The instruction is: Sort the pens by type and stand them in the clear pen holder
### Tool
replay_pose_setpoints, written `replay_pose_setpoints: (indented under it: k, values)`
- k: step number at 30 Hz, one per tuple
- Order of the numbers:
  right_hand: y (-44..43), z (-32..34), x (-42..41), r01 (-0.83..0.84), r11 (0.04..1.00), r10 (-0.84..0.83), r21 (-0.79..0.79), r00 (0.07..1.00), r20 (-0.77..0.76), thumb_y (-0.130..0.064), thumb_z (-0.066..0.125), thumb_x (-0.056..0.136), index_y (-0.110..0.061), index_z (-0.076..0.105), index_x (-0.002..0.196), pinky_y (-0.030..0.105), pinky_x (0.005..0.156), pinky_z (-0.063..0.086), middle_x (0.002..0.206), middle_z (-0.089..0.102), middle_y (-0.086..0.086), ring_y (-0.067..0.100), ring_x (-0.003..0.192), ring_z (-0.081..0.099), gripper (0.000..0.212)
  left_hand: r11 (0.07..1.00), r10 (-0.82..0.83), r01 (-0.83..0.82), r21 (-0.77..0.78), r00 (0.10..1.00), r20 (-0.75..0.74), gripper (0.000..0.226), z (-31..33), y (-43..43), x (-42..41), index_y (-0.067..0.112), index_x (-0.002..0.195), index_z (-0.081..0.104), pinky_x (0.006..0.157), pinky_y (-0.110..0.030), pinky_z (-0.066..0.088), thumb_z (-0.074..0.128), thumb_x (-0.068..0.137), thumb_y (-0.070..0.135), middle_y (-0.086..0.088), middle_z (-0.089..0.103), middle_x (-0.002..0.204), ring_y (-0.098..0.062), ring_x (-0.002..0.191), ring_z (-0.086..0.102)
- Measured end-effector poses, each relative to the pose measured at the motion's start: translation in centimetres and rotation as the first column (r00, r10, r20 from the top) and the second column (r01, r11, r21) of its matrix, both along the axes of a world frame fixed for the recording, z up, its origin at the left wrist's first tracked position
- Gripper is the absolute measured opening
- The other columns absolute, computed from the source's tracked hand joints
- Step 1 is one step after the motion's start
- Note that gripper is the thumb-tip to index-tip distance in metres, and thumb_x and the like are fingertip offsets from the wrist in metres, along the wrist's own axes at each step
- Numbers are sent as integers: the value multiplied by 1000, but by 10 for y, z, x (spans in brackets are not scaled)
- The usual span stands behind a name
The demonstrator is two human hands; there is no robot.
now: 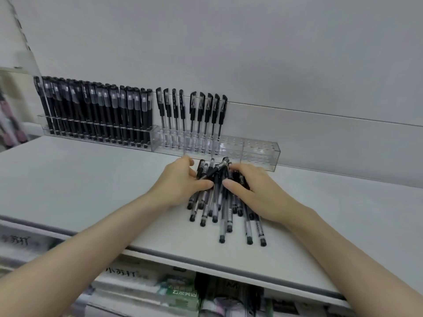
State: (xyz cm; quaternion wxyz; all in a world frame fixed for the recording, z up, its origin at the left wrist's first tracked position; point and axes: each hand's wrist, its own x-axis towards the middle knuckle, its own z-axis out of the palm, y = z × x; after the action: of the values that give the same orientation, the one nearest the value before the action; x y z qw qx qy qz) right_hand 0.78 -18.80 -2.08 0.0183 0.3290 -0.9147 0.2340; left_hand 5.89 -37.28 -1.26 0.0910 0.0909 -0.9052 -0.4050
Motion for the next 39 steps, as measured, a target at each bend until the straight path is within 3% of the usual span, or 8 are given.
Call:
replay_pose_setpoints:
  k: [3,7,18,24,27,30,34,39]
  values:
    - [0,1,4,4,1000,-4,18,1000,4,-51,38,96,-21,33,144,29,106,25,146,39,-4,17,134,28,57,1000,-16,18,-19,995,95,52,3,-8,-9,10,107,53,84,-32,47,80,72,38,0,59,94,-17,85,57]
    - [-2,1,5,13,1000,-13,27,1000,8,-50,37,97,-21,32,144,29,108,22,148,36,-4,18,136,24,56,997,-62,69,-29,979,192,39,14,-11,-17,9,80,58,68,-29,39,84,65,34,-8,53,75,-18,70,48]
    - [-3,0,6,31,999,-32,28,999,25,-50,38,96,-21,30,145,31,106,24,147,36,-2,21,135,24,58,985,-86,138,-108,918,388,32,33,-4,-20,6,67,61,44,-20,29,73,73,34,-9,52,57,-19,46,38]
    - [-2,1,7,34,999,-34,12,999,36,-50,39,96,-20,32,145,30,105,24,146,38,-2,21,132,26,57,966,-118,188,-177,931,346,39,32,2,-11,10,67,43,51,-26,27,53,90,39,-4,40,58,-20,51,35]
    - [-2,1,7,30,1000,-30,3,999,38,-50,39,96,-21,31,144,31,106,24,147,37,-2,21,134,25,57,982,-156,177,-64,957,246,30,31,2,-1,13,71,42,54,-28,28,45,97,29,0,42,66,-15,60,37]
    - [-1,0,6,29,1000,-29,4,999,45,-50,39,97,-21,31,145,31,107,23,148,36,-2,21,136,24,57,955,-218,185,231,968,125,22,26,-4,6,11,77,45,57,-26,37,44,97,18,-2,50,68,-15,61,43]
    - [0,-2,3,30,1000,-29,-11,998,49,-52,38,96,-21,34,143,35,107,29,143,42,-1,23,133,31,57,731,-296,270,627,953,-65,10,28,-14,11,8,92,48,55,-26,47,47,98,16,1,50,67,-12,57,47]
    - [0,10,9,36,975,-35,-218,999,8,-44,43,97,-20,45,136,30,103,35,134,52,-5,13,125,44,46,570,-335,328,753,930,-152,21,33,-9,7,11,112,57,68,-34,55,48,97,23,-2,57,77,-15,64,57]
